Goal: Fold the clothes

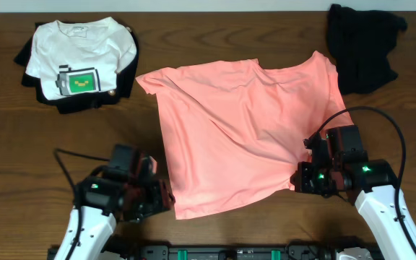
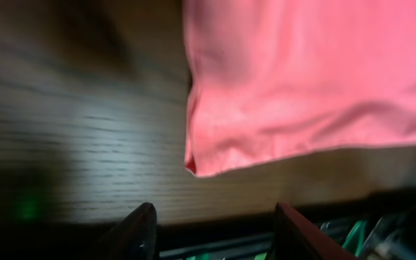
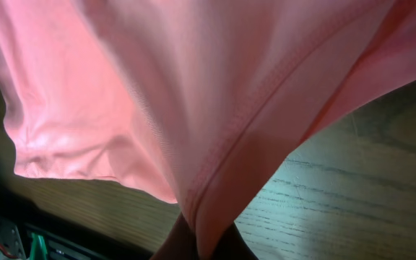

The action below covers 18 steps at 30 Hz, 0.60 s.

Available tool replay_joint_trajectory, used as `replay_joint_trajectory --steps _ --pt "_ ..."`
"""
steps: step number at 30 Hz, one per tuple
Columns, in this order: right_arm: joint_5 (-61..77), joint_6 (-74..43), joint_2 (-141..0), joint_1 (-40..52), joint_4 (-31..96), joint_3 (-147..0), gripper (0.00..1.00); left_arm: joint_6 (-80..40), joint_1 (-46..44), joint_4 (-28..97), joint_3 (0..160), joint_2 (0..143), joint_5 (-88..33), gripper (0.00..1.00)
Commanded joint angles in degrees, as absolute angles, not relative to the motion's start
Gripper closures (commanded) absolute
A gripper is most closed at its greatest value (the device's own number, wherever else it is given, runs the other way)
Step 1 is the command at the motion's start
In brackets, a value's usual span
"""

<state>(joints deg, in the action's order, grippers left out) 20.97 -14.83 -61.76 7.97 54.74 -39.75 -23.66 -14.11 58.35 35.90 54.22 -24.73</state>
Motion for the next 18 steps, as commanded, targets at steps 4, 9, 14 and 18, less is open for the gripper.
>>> replay_joint_trajectory --steps 4,9,14,18 --pt "20.8 -14.1 -61.4 7.5 54.6 -40.8 0.99 -36.2 -27.6 58.5 36.8 55.6 -12.5 0.46" --pt "20.8 -14.1 -61.4 7.5 54.5 -40.8 0.99 -42.2 -35.2 55.2 36.8 59.9 -6.0 0.45" --pt "20.8 -14.1 -61.4 7.5 54.5 -40.8 0.99 -42.8 -37.4 48.6 36.8 67.6 -5.5 0.45" --pt "20.8 -14.0 -61.4 7.5 54.7 -40.8 0.99 -42.8 -37.4 47.0 36.8 73.9 -6.2 0.45"
